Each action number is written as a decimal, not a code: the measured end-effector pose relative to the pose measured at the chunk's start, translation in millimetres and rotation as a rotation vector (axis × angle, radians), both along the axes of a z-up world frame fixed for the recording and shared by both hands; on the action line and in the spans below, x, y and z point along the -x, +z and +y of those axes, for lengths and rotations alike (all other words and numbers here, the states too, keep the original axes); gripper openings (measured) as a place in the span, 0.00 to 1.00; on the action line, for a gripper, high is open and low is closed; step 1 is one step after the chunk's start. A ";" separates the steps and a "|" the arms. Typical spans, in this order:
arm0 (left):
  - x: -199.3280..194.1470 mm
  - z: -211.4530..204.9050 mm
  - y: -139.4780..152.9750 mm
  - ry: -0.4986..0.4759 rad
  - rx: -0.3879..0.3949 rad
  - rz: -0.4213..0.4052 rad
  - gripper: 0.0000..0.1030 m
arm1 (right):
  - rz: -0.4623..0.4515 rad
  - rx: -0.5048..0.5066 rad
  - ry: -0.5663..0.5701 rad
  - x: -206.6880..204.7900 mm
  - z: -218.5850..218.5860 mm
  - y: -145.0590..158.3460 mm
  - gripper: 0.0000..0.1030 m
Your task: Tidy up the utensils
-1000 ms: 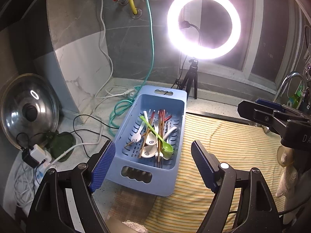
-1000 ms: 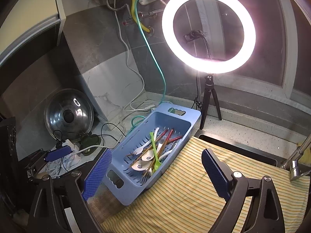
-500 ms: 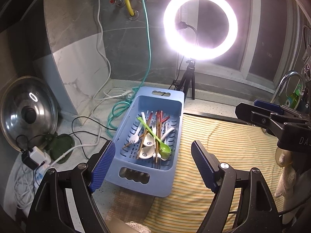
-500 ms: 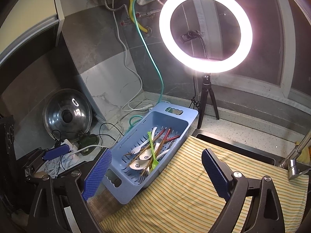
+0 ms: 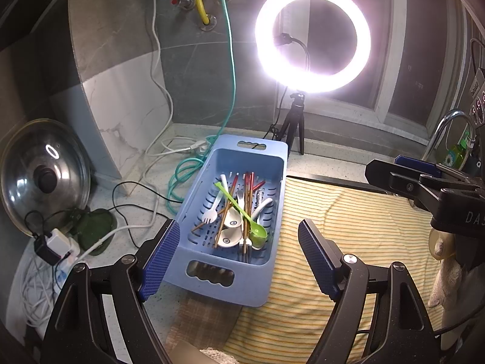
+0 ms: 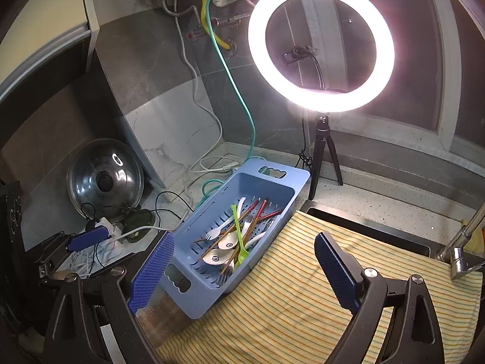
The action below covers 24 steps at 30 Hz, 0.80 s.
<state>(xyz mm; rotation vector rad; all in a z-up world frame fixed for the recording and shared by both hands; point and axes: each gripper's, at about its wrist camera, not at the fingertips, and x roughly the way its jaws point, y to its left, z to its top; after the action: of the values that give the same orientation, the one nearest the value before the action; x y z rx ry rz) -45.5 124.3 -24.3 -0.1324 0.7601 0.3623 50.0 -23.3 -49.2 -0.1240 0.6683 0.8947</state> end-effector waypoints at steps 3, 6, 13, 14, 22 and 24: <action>0.9 0.5 -0.5 0.000 0.001 0.001 0.78 | 0.001 0.002 0.002 2.7 0.8 -0.8 0.89; 0.9 0.2 -0.5 0.001 0.000 0.001 0.78 | 0.007 0.000 0.001 3.2 1.0 -1.4 0.89; 2.7 -0.1 -1.5 0.001 -0.001 0.001 0.78 | 0.015 -0.009 -0.013 3.3 -1.5 -1.8 0.89; 3.5 -0.2 -1.6 0.000 -0.002 0.000 0.78 | 0.016 -0.009 -0.015 3.8 -1.6 -2.2 0.89; 4.8 -1.2 -1.9 0.000 -0.001 0.000 0.78 | 0.023 -0.008 -0.015 4.9 -2.0 -3.0 0.89; 4.8 -0.4 -1.7 -0.001 -0.002 -0.001 0.78 | 0.024 -0.008 -0.016 5.4 -2.0 -3.4 0.89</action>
<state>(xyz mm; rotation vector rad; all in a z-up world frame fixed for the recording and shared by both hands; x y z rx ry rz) -50.2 123.9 -26.0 -0.1301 0.7589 0.3621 44.6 -25.3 -52.6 -0.1006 0.6877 0.8845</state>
